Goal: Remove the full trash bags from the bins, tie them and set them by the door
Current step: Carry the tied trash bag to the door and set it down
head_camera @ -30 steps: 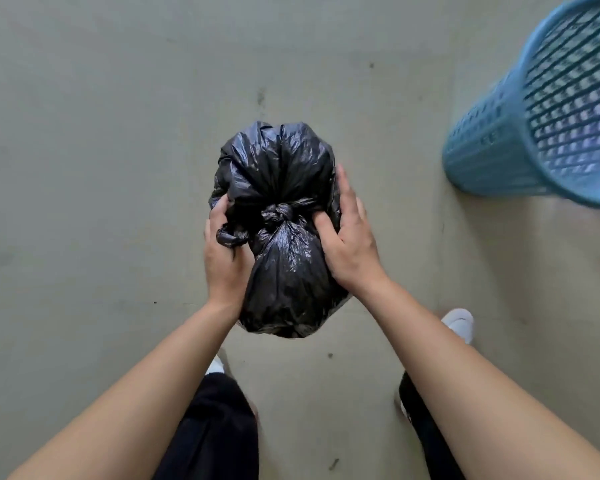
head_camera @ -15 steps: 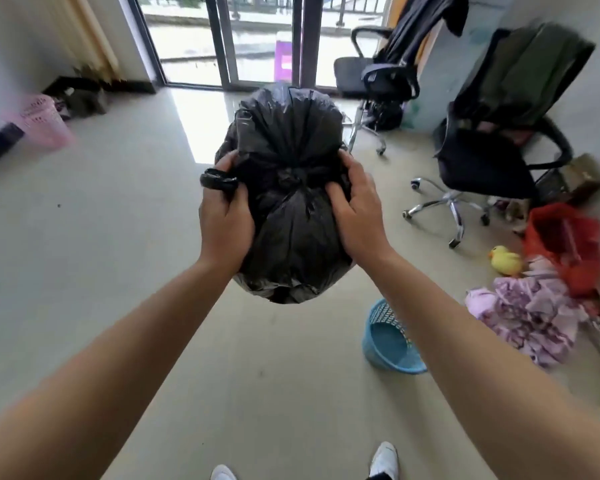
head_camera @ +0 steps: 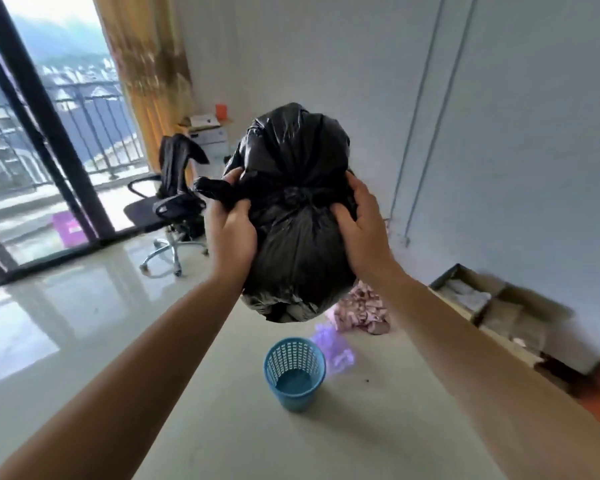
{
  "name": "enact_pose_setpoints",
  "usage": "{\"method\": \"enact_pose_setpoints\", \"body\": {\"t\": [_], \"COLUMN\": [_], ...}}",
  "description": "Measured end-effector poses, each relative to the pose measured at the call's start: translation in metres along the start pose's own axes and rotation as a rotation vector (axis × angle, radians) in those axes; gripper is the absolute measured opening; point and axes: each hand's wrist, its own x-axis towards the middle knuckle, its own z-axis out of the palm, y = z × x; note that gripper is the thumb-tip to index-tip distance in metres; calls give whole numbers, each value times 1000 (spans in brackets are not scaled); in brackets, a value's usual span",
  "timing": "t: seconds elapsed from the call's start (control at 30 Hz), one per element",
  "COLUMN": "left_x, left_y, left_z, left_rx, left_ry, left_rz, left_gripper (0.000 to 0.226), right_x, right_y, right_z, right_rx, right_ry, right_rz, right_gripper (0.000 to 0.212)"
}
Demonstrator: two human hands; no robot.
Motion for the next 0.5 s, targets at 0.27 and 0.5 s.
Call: {"method": "enact_pose_setpoints", "body": {"t": [0.27, 0.5], "left_x": [-165, -395], "left_y": [40, 85], "left_z": [238, 438], "left_rx": [-115, -261], "left_ry": [-479, -903], "left_rz": [-58, -262], "left_gripper": [45, 48], "right_x": [-100, -247], "right_y": [11, -3], "right_z": [-298, -568], "right_rx": [-203, -308], "right_ry": [343, 697], "right_rz": [47, 197], "right_gripper": [54, 49]}}
